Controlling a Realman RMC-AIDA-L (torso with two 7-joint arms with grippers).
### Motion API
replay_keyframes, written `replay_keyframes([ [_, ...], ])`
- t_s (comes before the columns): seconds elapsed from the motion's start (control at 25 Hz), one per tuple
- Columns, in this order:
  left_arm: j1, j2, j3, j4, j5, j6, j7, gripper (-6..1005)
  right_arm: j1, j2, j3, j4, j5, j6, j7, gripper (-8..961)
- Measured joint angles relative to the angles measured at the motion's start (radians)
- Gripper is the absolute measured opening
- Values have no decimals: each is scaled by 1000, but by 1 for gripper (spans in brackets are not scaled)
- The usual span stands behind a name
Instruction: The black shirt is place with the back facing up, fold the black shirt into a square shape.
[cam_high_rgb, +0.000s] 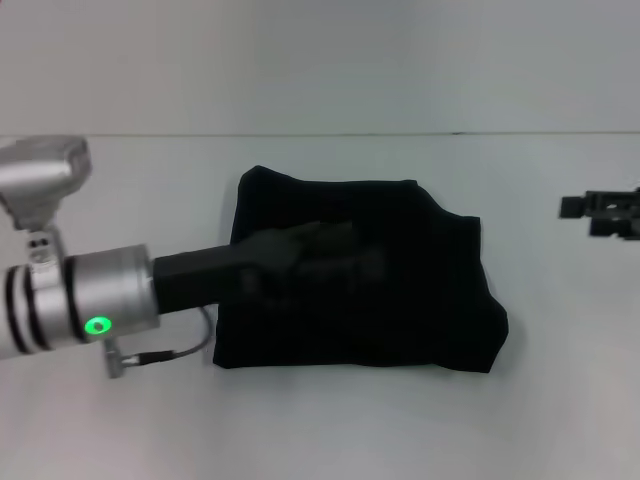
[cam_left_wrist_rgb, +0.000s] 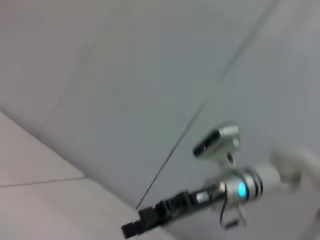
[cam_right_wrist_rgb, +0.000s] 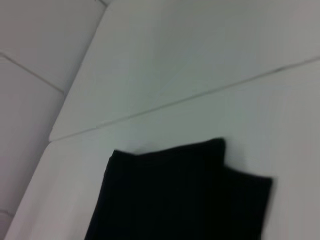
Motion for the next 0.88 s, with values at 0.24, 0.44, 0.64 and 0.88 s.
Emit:
replay_keyframes([
  [0.24,16,17,-2,104,146,15,93,884,47,13,-17,84,-12,1,53,872],
  [0.44,18,16,5,158,214,43,141,936,72,49,-52,124,-13,45,78,872],
  [0.64,16,18,0,199,292,73,152,936,69,69,-126,127,-14,74,118,872],
  [0.88,25,15,-4,201,297,73,159,936,58,71,-160,151,-14,68,126,871],
])
